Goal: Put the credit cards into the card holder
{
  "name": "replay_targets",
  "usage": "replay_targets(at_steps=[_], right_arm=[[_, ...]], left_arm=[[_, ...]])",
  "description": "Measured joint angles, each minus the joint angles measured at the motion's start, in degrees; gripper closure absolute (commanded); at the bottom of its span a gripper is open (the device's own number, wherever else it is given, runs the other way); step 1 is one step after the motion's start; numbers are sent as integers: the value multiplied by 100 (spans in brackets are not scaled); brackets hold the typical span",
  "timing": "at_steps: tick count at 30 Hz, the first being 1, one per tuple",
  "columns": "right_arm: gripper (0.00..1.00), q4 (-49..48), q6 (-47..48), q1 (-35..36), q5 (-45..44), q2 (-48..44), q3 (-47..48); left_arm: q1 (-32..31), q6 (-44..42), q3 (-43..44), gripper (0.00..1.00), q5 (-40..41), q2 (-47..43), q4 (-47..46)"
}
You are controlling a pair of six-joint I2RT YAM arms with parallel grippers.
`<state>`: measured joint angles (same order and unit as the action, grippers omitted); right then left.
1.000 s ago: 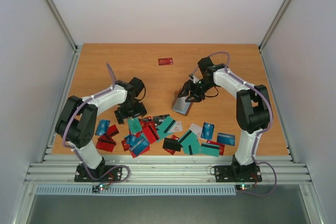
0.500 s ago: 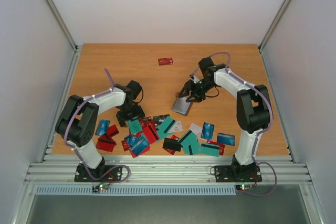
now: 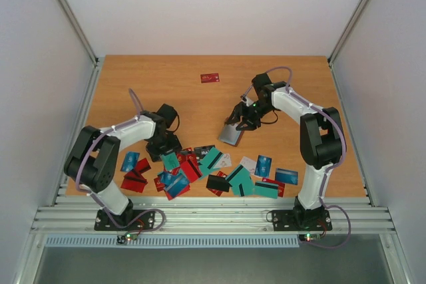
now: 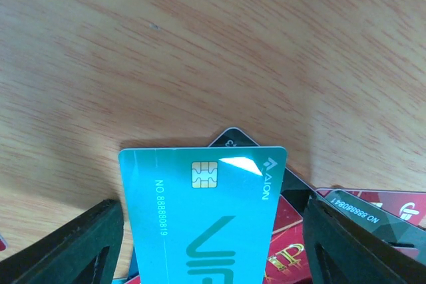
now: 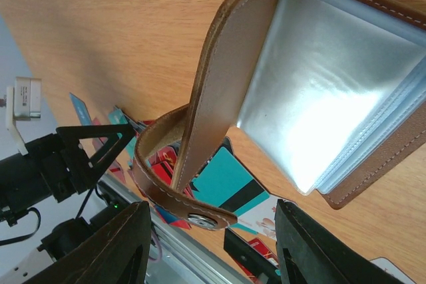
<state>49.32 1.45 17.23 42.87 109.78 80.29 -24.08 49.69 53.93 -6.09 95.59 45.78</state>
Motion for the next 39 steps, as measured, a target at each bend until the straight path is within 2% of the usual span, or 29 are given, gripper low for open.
replay_targets(at_steps=[16, 33, 39], right_arm=[[47, 2, 7, 0, 0, 0, 0], [47, 2, 11, 0, 4, 2, -9], [47, 0, 13, 0, 7, 2, -11]], left_arm=[[114, 87, -280, 28, -81, -236, -282], [127, 83, 105, 31, -81, 254, 170], [131, 28, 232, 36, -66, 389, 334]])
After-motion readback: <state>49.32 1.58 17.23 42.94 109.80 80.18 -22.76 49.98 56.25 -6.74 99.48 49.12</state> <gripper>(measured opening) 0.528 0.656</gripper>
